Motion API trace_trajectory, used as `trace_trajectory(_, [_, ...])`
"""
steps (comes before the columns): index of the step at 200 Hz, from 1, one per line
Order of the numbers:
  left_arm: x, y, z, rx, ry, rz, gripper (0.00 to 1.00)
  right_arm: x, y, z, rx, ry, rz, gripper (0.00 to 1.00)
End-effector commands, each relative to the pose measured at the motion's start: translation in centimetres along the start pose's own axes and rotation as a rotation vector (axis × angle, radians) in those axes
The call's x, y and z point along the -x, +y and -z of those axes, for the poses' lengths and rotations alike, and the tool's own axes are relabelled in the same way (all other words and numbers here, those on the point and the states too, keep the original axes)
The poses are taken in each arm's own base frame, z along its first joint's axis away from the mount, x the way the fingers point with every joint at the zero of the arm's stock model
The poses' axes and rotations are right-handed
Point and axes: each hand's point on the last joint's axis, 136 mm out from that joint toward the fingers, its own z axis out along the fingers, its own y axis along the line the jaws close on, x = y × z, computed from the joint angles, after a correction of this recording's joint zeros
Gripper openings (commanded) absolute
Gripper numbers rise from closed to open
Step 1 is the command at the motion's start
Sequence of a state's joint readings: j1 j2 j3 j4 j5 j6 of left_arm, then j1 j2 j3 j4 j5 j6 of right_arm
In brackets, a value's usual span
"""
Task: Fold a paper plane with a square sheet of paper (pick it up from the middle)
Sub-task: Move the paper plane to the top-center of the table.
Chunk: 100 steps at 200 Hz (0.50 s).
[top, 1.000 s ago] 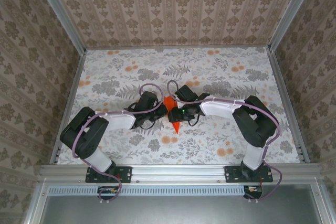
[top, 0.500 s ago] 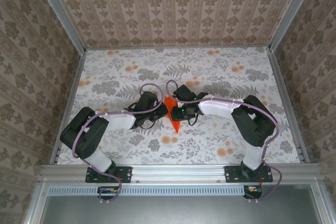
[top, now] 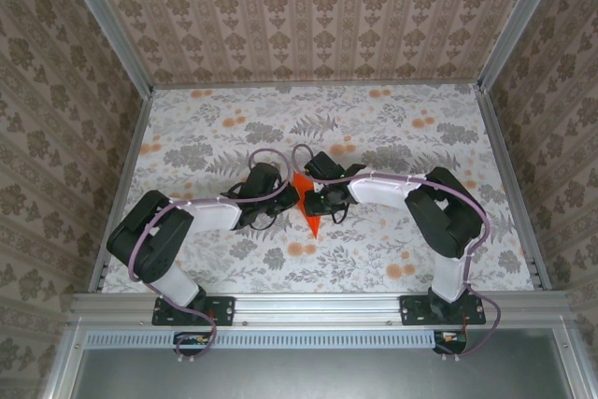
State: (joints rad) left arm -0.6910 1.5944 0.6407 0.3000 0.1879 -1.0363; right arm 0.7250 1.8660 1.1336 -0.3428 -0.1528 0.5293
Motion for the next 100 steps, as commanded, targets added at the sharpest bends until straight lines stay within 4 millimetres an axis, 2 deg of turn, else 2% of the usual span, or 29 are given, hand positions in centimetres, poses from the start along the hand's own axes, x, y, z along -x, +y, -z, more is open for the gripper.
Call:
trace_trajectory(1, [0.3,-0.2,0.4,-0.009,-0.001,-0.002,0.16,0.0,-0.7,0.1,-0.061,0.006,-0.018,0.17])
trace_trajectory(32, [1.7,0.1,2.0,0.039,-0.030,-0.024,0.42,0.9,-2.0,2.1,-0.141,-0.034,-0.030,0.12])
trace_trajectory(61, [3.2,1.7,4.3,0.135,-0.057,-0.042,0.66,2.4,-4.2,4.4,-0.229,-0.075,-0.036,0.12])
trace_trajectory(100, [4.5,4.8,6.8,0.237,-0.109,-0.015,0.85,5.2,-7.4,5.3,-0.293,-0.084,-0.058,0.12])
